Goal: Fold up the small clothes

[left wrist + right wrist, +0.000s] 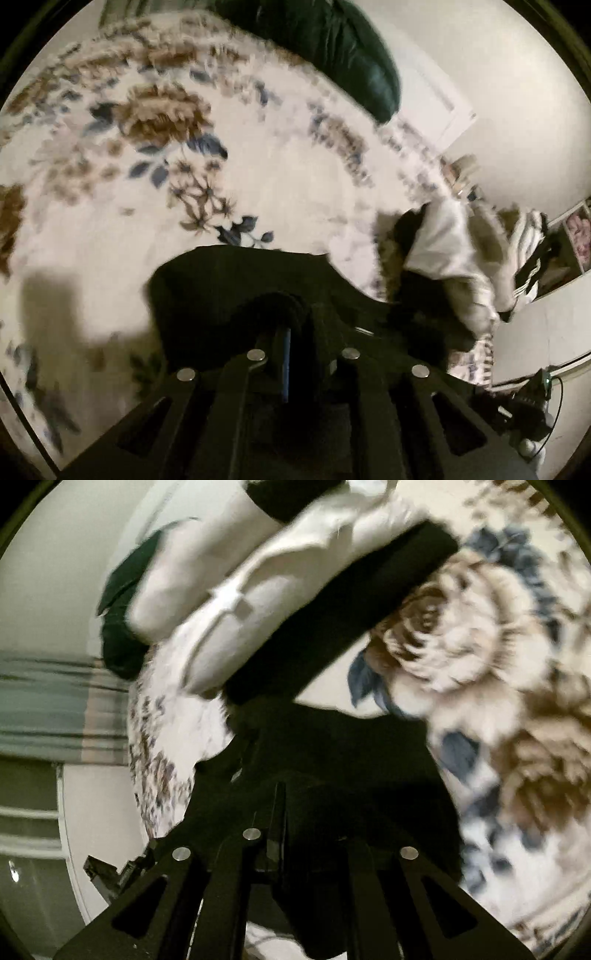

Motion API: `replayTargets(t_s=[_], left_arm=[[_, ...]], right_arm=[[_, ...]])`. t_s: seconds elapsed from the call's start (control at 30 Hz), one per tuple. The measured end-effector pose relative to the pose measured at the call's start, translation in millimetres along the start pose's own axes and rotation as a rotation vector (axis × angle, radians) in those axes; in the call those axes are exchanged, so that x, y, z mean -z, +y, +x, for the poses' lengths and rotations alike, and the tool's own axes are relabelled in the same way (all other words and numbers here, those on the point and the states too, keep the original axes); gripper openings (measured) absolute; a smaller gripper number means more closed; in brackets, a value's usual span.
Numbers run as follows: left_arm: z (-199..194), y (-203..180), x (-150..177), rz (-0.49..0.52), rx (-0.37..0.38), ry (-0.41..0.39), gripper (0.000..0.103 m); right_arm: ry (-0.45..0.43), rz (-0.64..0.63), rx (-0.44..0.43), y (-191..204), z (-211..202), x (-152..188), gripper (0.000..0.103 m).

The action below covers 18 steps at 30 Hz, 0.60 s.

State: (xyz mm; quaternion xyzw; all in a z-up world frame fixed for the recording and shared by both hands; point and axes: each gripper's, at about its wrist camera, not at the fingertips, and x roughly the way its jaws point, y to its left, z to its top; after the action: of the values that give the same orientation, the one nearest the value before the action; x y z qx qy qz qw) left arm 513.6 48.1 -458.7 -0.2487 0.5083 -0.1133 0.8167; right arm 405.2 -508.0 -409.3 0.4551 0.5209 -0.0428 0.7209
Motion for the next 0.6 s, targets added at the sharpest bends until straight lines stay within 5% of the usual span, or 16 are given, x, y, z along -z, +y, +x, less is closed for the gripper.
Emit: replayTargets(t_s=[0.03,0.07,0.13,0.2,0.37,0.47,0.6], left_arm=[[9.2,4.1,-1.7,-0.007,-0.016,0.03,0.013],[13.9,8.5,-1.3,-0.015,-0.026,0.057,0.017],[7.1,17.5,6.8,-0.024,-0.023,0.056,0.057],[-10.9,29.4,20.6,-0.044,0.015,0.043,0.079],[-49.8,52.9,71.1,-0.072,-0.027,0.038,0.08],[-48.4,69.3,102.3,-0.128,-0.049,0.07,0.08],[-20.1,89.5,124.5,-0.249,-0.047,0.121,0.08]], right_arm=[[0.016,0.01,0.006,-0.1,10.2,-7.0,0.055],[0.009,0.009,0.009,-0.1,16.0,-10.6,0.065],[-0.002,-0.007,-0.005,-0.2,15.0,-9.6,0.084],[-0.02,-0.022,-0.019,-4.0,5.2,1.3,0.092],[-0.113,-0.087,0.105,-24.8,-34.2,64.4,0.092],[-0.097,-0.007,0.147,-57.4,-36.3,104.2,0.092],[-0.036,0.156,0.09,-106.4,-8.3,134.0,0.092]])
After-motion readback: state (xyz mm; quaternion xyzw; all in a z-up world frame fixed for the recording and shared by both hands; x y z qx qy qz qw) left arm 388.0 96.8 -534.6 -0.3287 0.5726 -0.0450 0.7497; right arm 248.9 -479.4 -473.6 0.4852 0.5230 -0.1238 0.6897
